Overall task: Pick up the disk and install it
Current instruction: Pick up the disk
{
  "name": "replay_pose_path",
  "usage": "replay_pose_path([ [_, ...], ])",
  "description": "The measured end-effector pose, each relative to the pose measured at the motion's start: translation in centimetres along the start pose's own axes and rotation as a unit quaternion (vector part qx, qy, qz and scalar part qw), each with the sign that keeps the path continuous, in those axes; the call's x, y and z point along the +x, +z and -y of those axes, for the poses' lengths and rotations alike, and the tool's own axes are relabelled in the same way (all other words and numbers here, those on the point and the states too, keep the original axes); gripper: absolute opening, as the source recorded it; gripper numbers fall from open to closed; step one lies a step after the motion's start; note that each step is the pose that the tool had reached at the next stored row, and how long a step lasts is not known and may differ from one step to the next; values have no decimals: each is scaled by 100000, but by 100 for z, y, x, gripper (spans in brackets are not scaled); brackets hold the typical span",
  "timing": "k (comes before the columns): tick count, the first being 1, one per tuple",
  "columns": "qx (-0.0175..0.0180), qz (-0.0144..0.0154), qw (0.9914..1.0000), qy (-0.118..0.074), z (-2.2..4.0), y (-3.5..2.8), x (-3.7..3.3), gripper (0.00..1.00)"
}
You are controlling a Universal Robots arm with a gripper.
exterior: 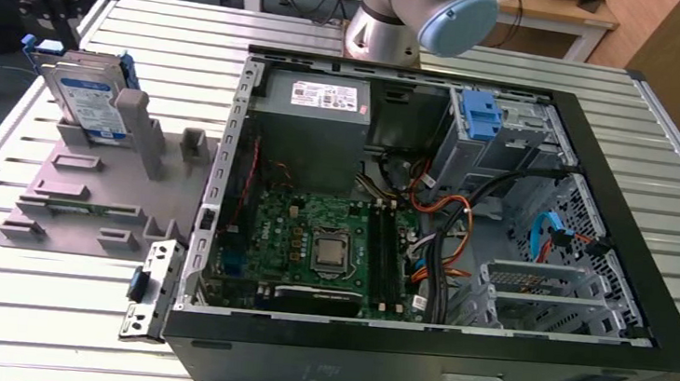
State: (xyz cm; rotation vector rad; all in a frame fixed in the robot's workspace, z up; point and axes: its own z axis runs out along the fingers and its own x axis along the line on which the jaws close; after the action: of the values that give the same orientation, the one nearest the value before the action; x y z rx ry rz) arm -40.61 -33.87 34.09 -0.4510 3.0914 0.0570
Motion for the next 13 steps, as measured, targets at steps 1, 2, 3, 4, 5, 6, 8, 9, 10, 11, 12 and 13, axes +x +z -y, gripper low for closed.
replay_pose_path([
  [1,-16,-23,99998,-695,0,0,0,11],
  [2,-34,-53,99989,-1505,0,1,0,11],
  [3,-49,-74,99976,-2168,0,1,0,11],
  [4,-53,-89,99967,-2561,0,1,0,11],
  [5,-56,-91,99966,-2608,0,1,0,11],
  [6,-57,-92,99966,-2613,0,1,0,11],
  [8,-58,-91,99966,-2616,0,1,0,11],
  [9,-58,-90,99966,-2618,0,1,0,11],
  [10,-58,-93,99966,-2619,0,1,0,11],
  [11,-59,-89,99966,-2617,0,1,0,11],
  [12,-57,-92,99966,-2620,0,1,0,11],
  [13,-58,-88,99966,-2619,0,1,0,11],
])
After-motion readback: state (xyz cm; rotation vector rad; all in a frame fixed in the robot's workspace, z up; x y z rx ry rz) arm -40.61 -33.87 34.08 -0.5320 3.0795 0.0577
